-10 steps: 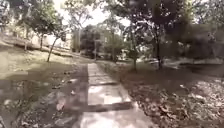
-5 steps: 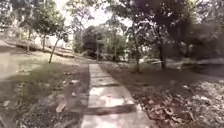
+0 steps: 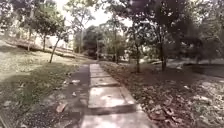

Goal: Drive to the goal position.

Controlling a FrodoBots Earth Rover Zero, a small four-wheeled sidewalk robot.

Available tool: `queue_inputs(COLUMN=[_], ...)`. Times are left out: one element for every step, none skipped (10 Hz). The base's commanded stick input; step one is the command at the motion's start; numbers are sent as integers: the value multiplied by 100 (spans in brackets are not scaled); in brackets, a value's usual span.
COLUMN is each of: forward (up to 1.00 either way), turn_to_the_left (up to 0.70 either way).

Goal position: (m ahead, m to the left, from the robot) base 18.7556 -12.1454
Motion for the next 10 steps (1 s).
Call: queue_inputs(forward=[89, 89, 89, 89, 89, 89, 89, 89, 89, 89], turn_to_the_left=[23, 36, 36, 36, 36, 36, 36, 35, 25, 22])
